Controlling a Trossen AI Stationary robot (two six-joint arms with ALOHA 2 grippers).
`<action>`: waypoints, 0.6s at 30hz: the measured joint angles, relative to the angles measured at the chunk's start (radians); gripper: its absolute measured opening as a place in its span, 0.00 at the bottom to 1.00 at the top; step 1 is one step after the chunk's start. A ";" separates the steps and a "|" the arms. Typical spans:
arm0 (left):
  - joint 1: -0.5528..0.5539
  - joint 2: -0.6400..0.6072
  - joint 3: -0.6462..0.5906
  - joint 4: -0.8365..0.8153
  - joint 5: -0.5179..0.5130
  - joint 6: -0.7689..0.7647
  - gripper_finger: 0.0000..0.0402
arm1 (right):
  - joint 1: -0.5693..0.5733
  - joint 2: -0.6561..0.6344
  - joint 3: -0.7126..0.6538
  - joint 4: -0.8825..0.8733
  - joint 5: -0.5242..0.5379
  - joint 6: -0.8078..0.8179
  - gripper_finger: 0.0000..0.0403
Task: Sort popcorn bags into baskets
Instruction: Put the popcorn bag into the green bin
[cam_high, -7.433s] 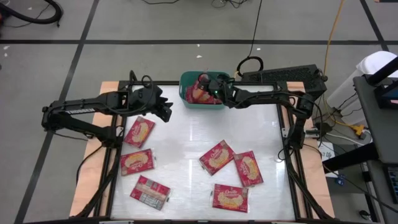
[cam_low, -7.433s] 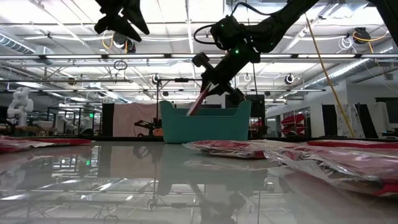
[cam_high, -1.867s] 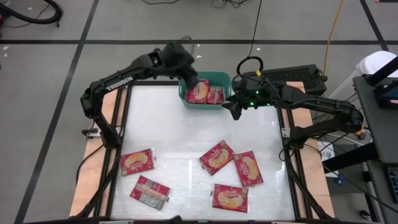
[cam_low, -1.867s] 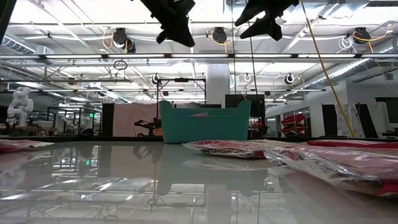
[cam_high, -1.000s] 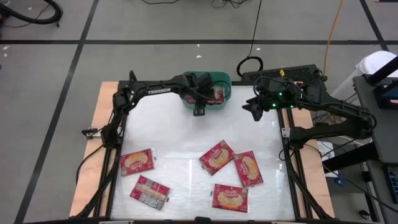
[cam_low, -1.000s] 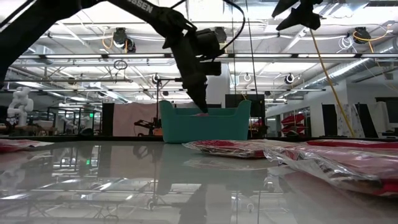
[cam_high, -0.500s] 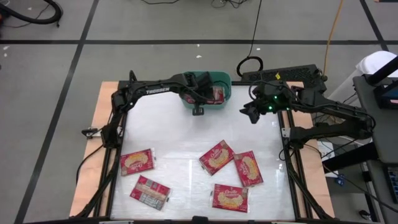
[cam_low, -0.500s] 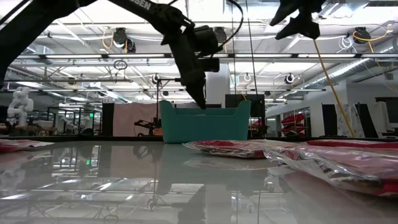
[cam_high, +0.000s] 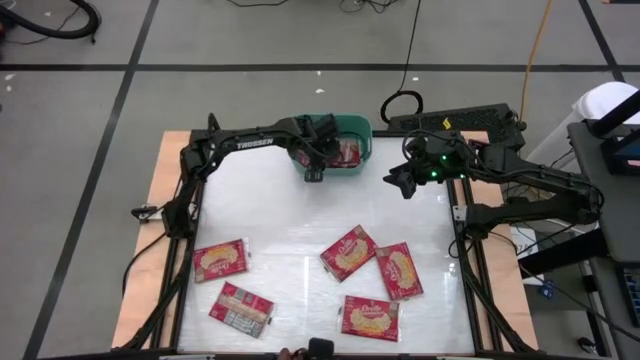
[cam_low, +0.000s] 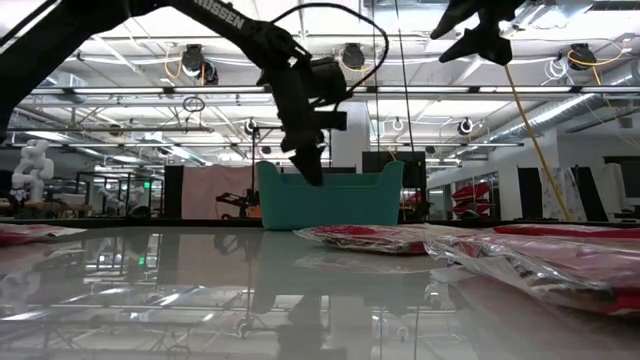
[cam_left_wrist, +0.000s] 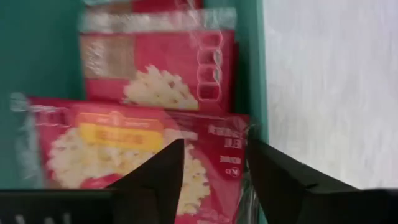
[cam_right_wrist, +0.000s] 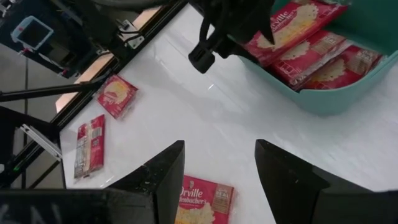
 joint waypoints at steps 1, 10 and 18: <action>0.004 0.000 -0.013 0.007 0.008 0.000 0.42 | 0.000 0.000 0.000 0.001 0.000 0.000 0.47; 0.007 0.000 -0.099 0.080 0.009 -0.016 0.10 | 0.000 0.000 0.000 0.020 0.000 -0.002 0.47; -0.011 -0.025 -0.087 0.111 0.008 -0.038 0.01 | 0.000 0.000 0.000 0.043 0.001 0.000 0.47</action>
